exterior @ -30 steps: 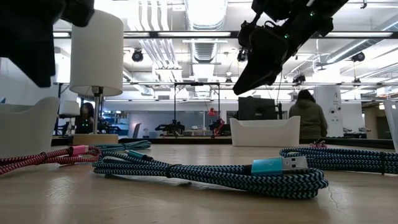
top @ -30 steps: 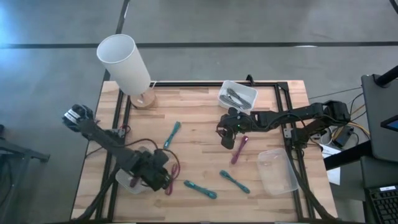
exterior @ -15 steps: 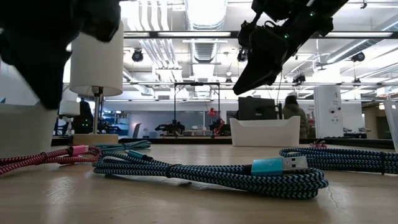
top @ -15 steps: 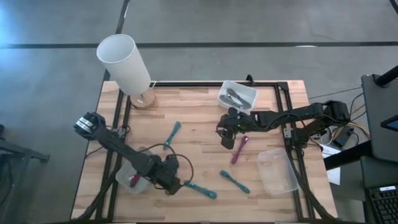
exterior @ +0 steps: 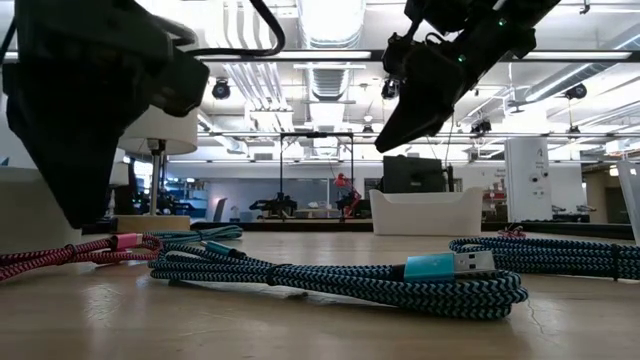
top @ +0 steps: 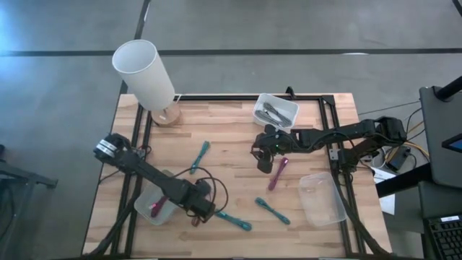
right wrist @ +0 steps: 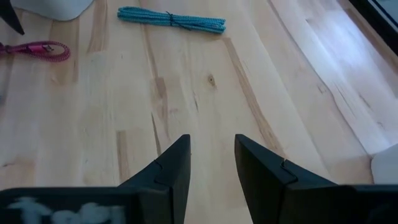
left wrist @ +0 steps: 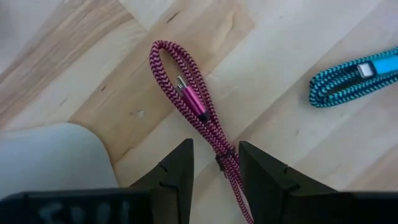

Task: Pick & Place USB Port
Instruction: Put the left red patterned charger cable into the gray bin

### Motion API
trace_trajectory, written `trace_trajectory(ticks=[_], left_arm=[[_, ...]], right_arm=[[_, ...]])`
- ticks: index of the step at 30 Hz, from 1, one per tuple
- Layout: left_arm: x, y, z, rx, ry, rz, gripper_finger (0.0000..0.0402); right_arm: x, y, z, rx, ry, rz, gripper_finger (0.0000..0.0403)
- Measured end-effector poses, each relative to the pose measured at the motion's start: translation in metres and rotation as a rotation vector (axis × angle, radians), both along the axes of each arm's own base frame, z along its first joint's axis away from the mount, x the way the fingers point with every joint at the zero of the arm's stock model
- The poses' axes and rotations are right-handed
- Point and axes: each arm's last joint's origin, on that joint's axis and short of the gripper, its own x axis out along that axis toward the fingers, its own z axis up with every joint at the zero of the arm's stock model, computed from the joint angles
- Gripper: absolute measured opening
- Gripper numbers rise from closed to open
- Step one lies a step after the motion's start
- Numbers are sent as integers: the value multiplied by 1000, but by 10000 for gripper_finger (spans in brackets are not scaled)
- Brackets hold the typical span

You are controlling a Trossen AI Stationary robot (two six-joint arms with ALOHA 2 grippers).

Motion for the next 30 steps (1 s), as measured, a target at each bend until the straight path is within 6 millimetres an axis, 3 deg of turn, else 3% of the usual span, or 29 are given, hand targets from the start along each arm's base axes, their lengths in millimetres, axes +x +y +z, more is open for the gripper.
trace_trajectory(ticks=[14, 19, 30], left_arm=[[8, 3, -23, 39, 55, 49, 117], [9, 3, -23, 39, 49, 51, 114], [10, 3, -21, 24, 47, 69, 11]], right_arm=[[0, 0, 0, 4, 0, -3, 118], [-1, 0, -1, 4, 4, -4, 118], [-4, 0, -8, 5, 25, -3, 118]])
